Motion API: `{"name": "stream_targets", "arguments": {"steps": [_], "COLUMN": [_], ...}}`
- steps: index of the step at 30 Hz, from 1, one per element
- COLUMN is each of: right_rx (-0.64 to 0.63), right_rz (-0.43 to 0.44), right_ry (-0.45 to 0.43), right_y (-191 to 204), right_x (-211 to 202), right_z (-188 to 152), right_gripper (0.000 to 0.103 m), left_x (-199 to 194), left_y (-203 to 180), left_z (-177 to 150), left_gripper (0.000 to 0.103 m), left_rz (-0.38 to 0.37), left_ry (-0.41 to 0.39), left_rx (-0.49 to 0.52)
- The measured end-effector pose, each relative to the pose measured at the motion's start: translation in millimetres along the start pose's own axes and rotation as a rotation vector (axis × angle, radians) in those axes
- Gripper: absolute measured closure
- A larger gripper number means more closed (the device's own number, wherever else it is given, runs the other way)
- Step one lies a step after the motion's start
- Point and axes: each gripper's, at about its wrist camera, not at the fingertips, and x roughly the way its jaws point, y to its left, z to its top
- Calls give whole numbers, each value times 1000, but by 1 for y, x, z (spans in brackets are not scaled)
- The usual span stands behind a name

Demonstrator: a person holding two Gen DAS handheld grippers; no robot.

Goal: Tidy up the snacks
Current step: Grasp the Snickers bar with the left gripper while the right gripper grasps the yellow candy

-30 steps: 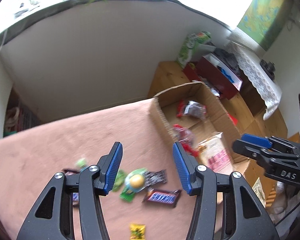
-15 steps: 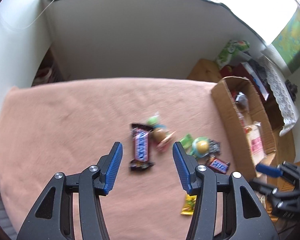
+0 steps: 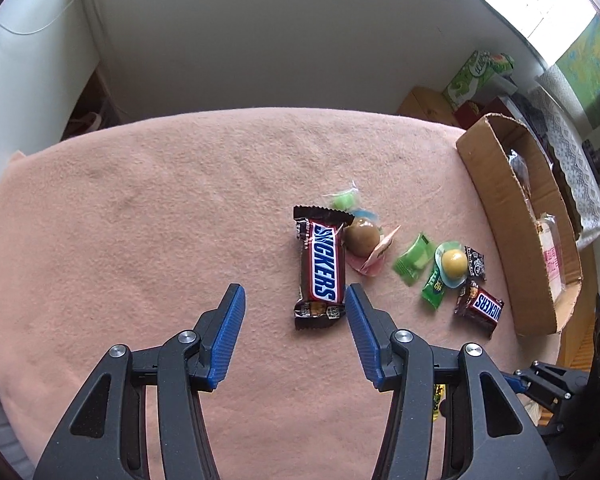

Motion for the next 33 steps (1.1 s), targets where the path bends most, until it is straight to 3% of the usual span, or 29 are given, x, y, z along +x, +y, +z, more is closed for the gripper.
{"name": "stream_targets", "arguments": {"steps": [10, 19, 22, 24, 27, 33], "right_rx": [-1, -88, -122, -129, -128, -128], "right_rz": [-34, -128, -160, -167, -168, -153], "right_ry": [9, 10, 6, 5, 1, -3], "right_y": [15, 53, 62, 66, 68, 66], "right_x": [17, 35, 37, 39, 39, 39], "right_z": [0, 0, -3, -4, -4, -3], "right_gripper": [52, 53, 62, 67, 77, 83], "left_x": [18, 30, 32, 34, 36, 36], "left_y": [-4, -13, -18, -21, -24, -19], "left_z": [4, 10, 11, 12, 11, 10], "left_gripper": [52, 63, 67, 76, 76, 76], "left_rz": [7, 4, 9, 9, 26, 15], "left_ry": [21, 30, 31, 35, 34, 28], "left_rx": [24, 39, 55, 61, 71, 59]}}
